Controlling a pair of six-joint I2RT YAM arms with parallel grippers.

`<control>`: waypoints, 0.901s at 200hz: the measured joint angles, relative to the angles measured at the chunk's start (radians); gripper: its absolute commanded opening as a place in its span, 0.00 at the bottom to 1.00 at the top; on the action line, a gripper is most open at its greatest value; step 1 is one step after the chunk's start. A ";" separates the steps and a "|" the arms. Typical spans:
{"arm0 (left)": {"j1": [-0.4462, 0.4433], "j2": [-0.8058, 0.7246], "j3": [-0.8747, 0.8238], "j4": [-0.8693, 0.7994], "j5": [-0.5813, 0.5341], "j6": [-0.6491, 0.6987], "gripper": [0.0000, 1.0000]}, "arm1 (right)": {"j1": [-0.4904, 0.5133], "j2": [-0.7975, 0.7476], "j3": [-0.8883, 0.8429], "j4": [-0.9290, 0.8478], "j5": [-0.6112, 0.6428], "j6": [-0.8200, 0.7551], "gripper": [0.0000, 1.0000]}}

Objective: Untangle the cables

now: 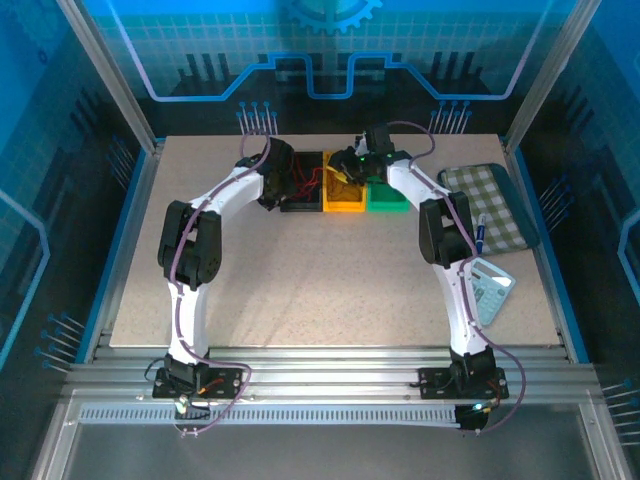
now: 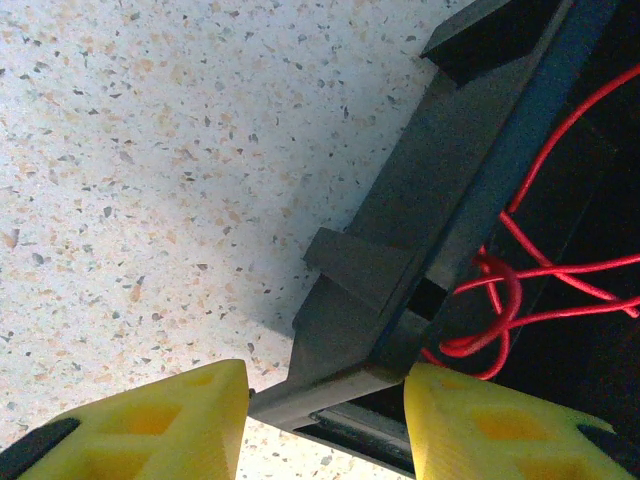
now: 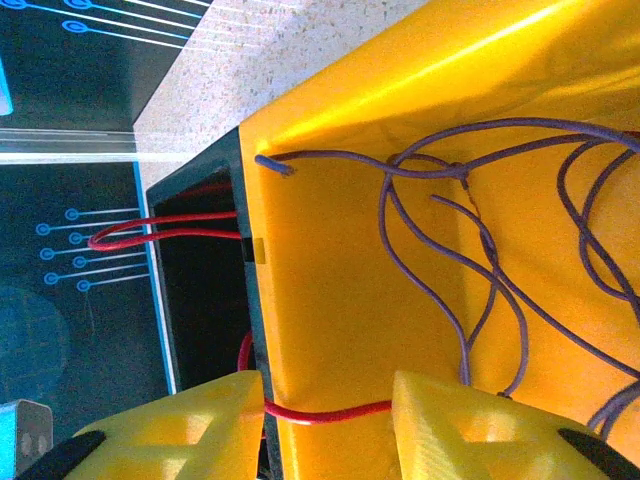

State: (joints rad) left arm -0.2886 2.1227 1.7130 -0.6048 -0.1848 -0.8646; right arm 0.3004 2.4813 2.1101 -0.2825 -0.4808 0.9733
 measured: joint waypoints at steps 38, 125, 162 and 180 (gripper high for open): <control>0.000 0.000 0.000 0.000 0.003 0.000 0.46 | 0.002 0.024 0.019 0.010 -0.006 -0.021 0.40; 0.000 0.000 0.000 0.000 0.008 0.000 0.46 | 0.009 0.049 0.041 0.005 -0.035 -0.116 0.38; 0.000 0.000 0.000 0.000 0.011 0.000 0.46 | 0.009 0.003 -0.045 0.029 -0.093 -0.122 0.37; 0.000 0.000 0.000 0.000 0.012 0.000 0.46 | 0.011 -0.020 -0.089 0.040 -0.111 -0.121 0.36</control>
State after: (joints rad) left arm -0.2886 2.1227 1.7130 -0.6044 -0.1730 -0.8646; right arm 0.3111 2.4611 2.0212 -0.2420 -0.5915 0.8524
